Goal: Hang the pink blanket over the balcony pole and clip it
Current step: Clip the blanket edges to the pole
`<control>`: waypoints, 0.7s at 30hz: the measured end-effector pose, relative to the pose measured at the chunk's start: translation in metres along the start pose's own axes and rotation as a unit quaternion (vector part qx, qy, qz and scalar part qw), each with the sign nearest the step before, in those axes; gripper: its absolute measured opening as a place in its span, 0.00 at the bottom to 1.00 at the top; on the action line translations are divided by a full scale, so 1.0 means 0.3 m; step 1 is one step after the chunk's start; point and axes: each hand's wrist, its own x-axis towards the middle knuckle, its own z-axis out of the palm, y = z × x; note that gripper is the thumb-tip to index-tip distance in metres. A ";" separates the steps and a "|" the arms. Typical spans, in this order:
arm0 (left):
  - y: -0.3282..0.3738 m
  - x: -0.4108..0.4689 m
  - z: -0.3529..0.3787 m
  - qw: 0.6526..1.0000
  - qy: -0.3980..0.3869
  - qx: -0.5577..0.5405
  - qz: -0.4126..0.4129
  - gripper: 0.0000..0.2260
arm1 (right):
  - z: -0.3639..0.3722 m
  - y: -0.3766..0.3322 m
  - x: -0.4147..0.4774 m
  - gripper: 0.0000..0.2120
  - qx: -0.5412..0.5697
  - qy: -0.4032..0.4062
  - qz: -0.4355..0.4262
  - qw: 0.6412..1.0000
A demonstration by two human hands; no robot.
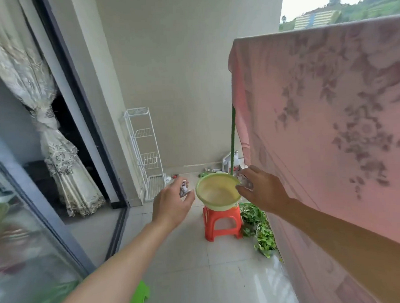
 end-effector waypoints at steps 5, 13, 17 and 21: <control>-0.235 0.302 0.070 1.000 0.012 -0.013 0.000 0.07 | 0.212 0.025 0.347 0.15 -0.013 0.007 -0.019 1.000; -0.547 0.919 0.088 0.999 -0.004 -0.016 0.047 0.09 | 0.432 0.047 0.943 0.15 -0.046 0.046 -0.005 0.998; -0.622 1.179 0.169 0.996 0.016 -0.027 0.085 0.09 | 0.491 0.109 1.173 0.15 -0.088 0.060 -0.026 0.994; -0.709 1.426 0.296 0.993 0.017 -0.014 0.119 0.08 | 0.574 0.208 1.410 0.14 -0.117 0.084 -0.039 0.989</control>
